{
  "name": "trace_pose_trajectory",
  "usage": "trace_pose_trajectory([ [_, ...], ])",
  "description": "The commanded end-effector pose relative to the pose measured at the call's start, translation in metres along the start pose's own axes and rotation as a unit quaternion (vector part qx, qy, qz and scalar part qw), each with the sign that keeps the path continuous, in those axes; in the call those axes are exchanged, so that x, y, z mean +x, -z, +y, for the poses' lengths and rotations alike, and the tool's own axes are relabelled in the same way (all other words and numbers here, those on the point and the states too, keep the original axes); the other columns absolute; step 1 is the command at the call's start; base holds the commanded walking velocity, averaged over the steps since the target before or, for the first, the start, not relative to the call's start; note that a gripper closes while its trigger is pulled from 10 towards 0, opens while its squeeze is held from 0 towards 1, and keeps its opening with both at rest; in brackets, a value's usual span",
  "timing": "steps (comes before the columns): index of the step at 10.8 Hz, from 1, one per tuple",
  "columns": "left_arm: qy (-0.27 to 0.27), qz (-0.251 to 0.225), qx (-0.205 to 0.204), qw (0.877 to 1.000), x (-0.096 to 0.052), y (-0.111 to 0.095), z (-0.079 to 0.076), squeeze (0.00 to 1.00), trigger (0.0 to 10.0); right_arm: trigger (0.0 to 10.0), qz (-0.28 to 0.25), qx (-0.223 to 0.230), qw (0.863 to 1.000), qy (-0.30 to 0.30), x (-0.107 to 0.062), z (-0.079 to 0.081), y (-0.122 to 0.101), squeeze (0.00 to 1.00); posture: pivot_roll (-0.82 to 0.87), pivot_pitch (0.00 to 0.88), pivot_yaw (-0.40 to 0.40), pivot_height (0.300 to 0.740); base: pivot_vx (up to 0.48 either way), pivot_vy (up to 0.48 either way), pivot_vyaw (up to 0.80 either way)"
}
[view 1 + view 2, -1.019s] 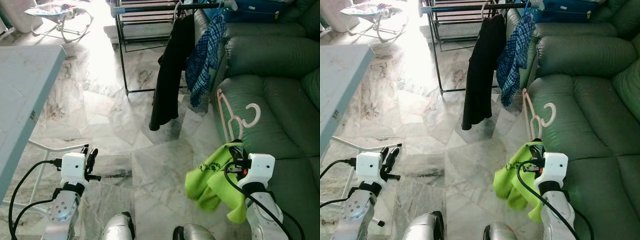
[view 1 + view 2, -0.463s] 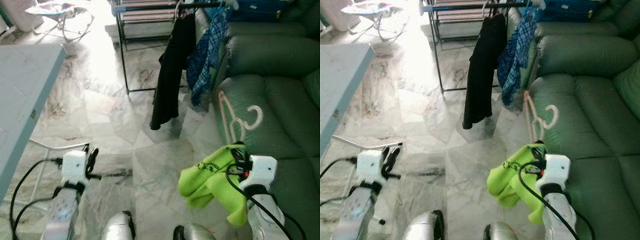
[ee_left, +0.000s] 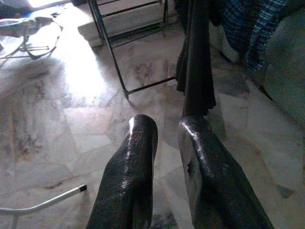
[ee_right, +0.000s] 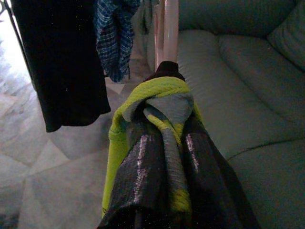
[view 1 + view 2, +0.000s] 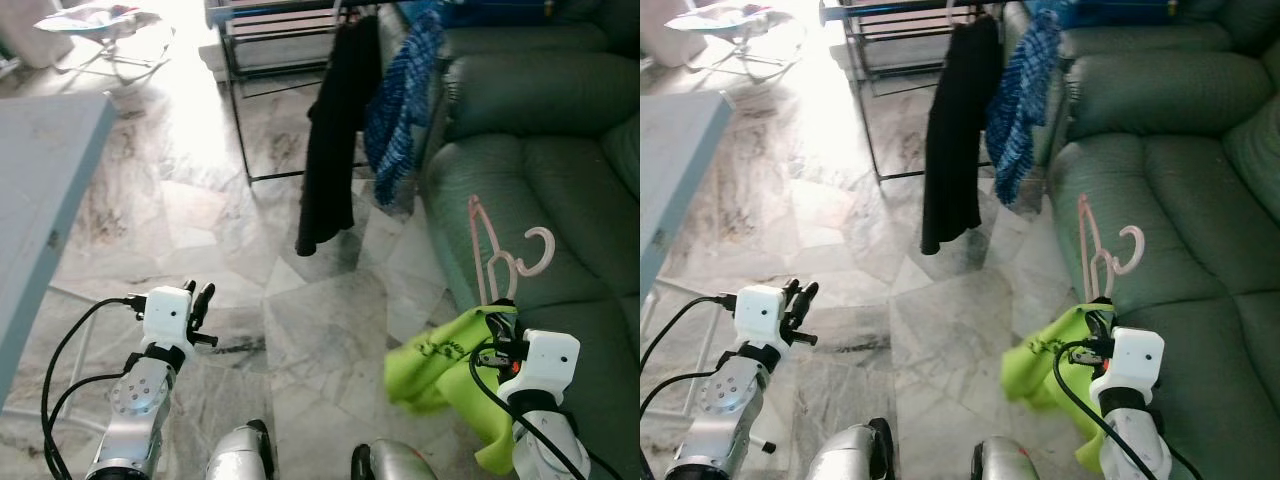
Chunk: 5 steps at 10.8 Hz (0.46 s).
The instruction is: Hang hanger
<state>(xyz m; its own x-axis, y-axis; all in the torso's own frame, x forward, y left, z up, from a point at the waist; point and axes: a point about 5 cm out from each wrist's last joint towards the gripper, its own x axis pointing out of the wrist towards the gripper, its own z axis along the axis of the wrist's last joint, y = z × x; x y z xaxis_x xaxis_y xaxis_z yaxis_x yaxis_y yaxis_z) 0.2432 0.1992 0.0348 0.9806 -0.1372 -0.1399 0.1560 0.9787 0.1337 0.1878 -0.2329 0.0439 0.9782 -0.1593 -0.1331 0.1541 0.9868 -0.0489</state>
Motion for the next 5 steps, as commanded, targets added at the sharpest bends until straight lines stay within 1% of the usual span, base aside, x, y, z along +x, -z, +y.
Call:
trace_pose_trajectory([
  [1, -0.004, 0.009, 0.002, 1.000, -0.003, 0.005, 0.001, 0.00, 10.0, 10.0, -0.021, 0.001, 1.000, 0.004, 0.005, -0.002, -0.011, 0.00, -0.15, 0.139, 0.026, 0.740, 0.000, 0.000, 0.00],
  [3, -0.021, 0.008, -0.001, 1.000, -0.009, 0.008, 0.004, 0.00, 10.0, 10.0, -0.022, -0.001, 1.000, -0.013, 0.014, 0.001, -0.014, 0.00, -0.12, 0.134, 0.010, 0.740, 0.000, 0.000, 0.00],
  [5, -0.036, 0.006, -0.001, 0.999, -0.013, 0.008, 0.008, 0.00, 10.0, 10.0, -0.025, -0.001, 0.999, -0.021, 0.019, 0.003, -0.017, 0.00, -0.11, 0.126, 0.002, 0.740, 0.000, 0.000, 0.00],
])
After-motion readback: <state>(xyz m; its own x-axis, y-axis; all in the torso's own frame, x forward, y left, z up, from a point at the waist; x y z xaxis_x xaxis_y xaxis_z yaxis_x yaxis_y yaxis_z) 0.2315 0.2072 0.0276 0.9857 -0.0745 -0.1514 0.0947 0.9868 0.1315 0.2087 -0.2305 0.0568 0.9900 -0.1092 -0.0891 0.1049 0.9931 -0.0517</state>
